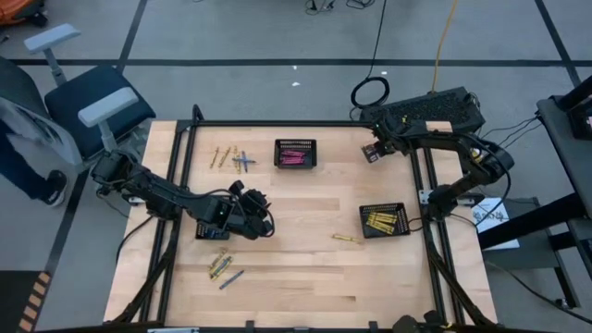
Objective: Sort crayons
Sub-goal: Put the bottom red crayon into the top black bin
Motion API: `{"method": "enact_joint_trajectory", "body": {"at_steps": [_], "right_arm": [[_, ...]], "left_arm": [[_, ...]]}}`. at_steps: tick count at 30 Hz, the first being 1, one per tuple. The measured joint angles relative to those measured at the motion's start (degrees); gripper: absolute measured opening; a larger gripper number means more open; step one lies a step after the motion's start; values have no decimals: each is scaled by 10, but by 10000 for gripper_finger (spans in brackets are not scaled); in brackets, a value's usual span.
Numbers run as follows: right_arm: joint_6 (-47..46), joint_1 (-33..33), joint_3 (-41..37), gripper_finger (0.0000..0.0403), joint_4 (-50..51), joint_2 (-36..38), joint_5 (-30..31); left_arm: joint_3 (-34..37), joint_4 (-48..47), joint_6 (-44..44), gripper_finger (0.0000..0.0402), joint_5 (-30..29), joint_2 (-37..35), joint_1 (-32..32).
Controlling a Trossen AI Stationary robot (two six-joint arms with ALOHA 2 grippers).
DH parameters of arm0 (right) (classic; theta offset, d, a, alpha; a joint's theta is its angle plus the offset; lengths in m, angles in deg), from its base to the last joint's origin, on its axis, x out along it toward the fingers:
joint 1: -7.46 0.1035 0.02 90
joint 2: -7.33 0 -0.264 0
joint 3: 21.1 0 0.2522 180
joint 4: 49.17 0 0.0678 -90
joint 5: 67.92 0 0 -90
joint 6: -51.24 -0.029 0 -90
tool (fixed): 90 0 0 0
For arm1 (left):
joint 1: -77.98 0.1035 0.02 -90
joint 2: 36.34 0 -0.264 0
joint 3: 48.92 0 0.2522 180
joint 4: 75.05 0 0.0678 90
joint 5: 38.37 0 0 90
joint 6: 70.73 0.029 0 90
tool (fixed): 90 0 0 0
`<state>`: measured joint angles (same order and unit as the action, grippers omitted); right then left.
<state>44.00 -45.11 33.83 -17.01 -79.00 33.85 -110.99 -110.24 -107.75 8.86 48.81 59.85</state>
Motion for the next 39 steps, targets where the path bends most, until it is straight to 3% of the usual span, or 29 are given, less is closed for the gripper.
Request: {"method": "enact_joint_trajectory", "body": {"at_steps": [5,9,15,20,28,39], "right_arm": [[5,0,0,4,8,6,-32],[-7,11,0,7,20,27,-96],[9,38,0,1,50,90,-144],[29,31,0,31,81,99,-132],[113,4,6,112,74,28,-133],[207,2,52,108,88,-29,-139]], "left_arm": [[0,0,0,132,0,0,0],[0,0,0,132,0,0,0],[0,0,0,132,0,0,0],[0,0,0,132,0,0,0],[0,0,3,132,1,0,0],[0,0,3,132,1,0,0]]}}
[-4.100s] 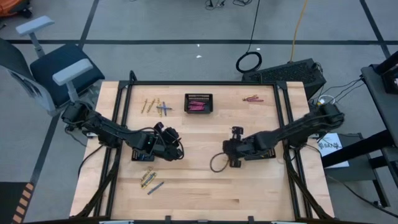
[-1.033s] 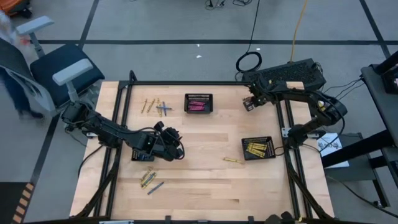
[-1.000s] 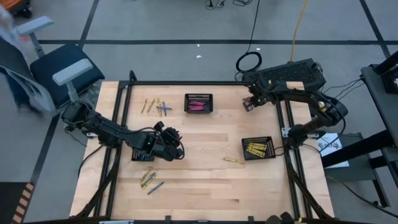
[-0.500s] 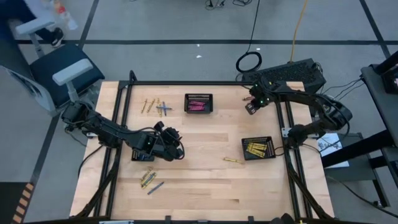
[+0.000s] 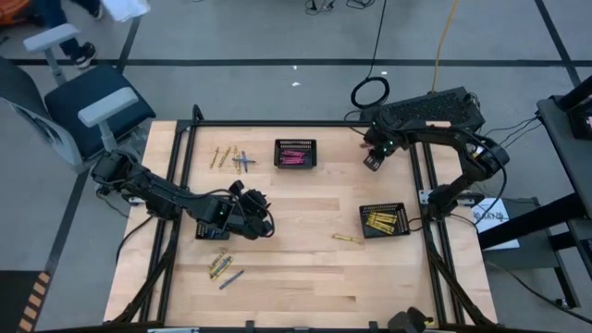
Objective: Sort crayons
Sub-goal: Put the bottom red crayon into the top black bin
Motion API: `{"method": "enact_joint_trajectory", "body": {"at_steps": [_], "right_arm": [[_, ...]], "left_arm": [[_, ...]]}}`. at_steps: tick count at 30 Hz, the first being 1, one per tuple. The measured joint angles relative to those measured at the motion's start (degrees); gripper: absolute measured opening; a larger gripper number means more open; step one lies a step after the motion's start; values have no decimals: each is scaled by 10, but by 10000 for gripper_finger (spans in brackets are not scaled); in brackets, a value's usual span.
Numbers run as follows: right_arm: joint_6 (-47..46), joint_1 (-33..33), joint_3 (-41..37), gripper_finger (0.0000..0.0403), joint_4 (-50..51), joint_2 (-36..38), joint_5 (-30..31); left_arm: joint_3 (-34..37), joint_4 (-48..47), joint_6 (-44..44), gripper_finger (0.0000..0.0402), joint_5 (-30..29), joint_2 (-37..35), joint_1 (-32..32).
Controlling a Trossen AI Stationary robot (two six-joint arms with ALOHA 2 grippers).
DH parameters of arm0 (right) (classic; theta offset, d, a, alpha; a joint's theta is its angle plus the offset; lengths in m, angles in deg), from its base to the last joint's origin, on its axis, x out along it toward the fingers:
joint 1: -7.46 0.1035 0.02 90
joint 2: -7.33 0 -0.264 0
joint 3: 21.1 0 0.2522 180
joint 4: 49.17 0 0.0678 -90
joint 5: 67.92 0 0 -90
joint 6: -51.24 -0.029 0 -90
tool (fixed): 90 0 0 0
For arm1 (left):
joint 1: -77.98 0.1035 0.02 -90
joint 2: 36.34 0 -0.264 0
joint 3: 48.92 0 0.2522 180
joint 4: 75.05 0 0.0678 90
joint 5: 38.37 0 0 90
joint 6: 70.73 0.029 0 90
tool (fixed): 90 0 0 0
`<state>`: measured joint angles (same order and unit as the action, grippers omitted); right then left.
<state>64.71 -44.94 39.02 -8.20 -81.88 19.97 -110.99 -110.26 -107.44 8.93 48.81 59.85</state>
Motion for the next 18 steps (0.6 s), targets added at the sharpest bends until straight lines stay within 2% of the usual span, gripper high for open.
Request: {"method": "enact_joint_trajectory", "body": {"at_steps": [6,10,18], "right_arm": [[23,5,53,105,68,8,-21],[32,-6,70,117,65,3,22],[46,-33,72,127,77,-43,19]], "left_arm": [[0,0,0,132,0,0,0],[0,0,0,132,0,0,0],[0,0,0,132,5,0,0]]}}
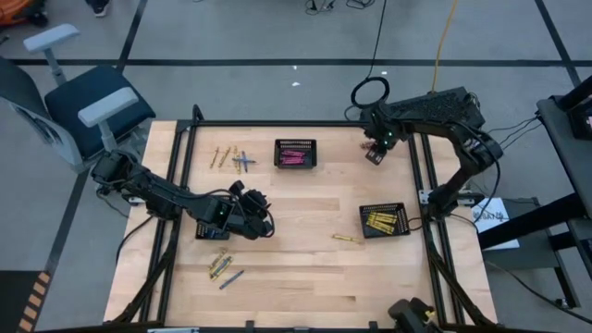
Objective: Sort crayons
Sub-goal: Put the bottom red crayon into the top black bin
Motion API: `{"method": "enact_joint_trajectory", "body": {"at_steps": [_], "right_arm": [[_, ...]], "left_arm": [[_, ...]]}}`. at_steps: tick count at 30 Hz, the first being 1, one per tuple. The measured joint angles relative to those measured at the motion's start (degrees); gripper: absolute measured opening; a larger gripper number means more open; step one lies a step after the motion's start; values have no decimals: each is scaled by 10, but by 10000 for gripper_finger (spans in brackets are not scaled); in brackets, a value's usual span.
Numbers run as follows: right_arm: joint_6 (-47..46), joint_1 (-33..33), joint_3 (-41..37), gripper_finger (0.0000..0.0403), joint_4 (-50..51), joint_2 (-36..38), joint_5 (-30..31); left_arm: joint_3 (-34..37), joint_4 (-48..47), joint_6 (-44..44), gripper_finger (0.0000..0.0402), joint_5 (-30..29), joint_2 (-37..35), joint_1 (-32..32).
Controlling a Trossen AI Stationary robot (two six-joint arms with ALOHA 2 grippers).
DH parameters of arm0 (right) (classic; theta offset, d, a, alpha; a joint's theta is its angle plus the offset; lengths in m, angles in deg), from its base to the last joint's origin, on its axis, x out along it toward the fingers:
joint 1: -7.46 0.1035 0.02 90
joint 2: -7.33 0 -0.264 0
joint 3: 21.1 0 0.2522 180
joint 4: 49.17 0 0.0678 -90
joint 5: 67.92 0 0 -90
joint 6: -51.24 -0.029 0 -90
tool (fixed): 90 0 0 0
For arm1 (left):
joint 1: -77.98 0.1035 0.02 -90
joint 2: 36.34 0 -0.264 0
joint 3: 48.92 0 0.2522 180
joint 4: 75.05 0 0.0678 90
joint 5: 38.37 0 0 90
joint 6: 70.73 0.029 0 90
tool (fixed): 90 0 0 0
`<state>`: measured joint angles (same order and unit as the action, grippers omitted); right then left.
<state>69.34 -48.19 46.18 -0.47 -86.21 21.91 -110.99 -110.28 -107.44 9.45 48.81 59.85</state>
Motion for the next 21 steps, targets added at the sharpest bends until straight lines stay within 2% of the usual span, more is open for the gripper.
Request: {"method": "enact_joint_trajectory", "body": {"at_steps": [12,21], "right_arm": [[19,2,1,125,11,-19,-17],[21,6,-1,133,4,38,-30]], "left_arm": [[0,0,0,132,0,0,0],[0,0,0,132,0,0,0]]}}
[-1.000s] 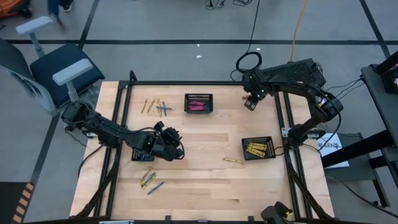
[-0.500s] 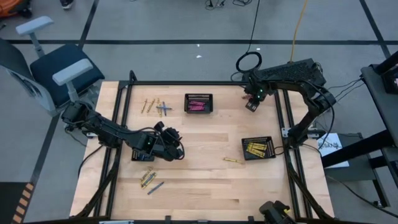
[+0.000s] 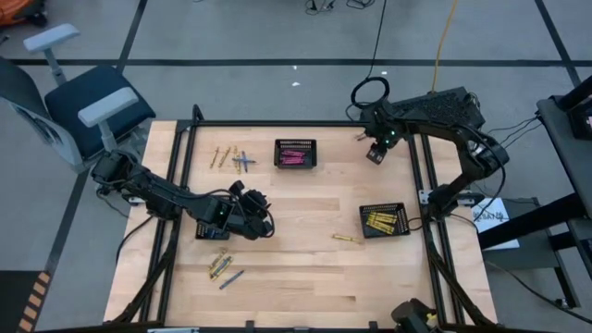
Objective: Sort crayons
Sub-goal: Put the bottom red crayon into the top black bin
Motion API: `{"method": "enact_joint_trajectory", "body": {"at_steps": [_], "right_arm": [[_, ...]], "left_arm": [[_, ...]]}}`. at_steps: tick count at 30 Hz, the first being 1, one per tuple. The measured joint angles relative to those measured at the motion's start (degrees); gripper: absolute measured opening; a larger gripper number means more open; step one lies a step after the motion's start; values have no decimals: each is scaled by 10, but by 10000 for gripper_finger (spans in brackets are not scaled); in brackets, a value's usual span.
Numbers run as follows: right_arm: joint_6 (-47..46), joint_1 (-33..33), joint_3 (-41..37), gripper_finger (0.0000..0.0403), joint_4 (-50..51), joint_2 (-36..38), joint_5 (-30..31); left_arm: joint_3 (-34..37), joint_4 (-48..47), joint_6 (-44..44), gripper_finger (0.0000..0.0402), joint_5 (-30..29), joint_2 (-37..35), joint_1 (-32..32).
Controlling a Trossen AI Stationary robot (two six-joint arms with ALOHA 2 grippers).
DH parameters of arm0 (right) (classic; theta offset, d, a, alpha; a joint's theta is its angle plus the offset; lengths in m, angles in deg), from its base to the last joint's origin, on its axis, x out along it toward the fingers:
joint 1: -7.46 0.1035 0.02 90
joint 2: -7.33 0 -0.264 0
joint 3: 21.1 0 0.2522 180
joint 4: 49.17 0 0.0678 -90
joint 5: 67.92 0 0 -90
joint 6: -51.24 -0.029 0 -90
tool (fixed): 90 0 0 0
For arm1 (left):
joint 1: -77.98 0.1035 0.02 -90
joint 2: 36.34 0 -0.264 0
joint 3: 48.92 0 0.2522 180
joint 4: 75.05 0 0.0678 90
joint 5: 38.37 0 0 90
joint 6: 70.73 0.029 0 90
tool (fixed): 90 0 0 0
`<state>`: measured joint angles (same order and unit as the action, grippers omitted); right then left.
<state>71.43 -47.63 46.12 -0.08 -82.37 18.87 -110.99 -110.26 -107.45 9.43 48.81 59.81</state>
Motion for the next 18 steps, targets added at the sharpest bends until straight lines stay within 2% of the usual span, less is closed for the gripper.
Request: {"method": "enact_joint_trajectory", "body": {"at_steps": [6,9,15,18], "right_arm": [[15,-9,0,169,-12,-17,2],[52,-8,0,184,-2,-30,4],[149,-7,0,186,-2,-54,46],[181,-7,2,178,-1,-60,46]], "left_arm": [[0,0,0,132,0,0,0],[0,0,0,132,0,0,0],[0,0,0,132,0,0,0],[0,0,0,132,0,0,0]]}}
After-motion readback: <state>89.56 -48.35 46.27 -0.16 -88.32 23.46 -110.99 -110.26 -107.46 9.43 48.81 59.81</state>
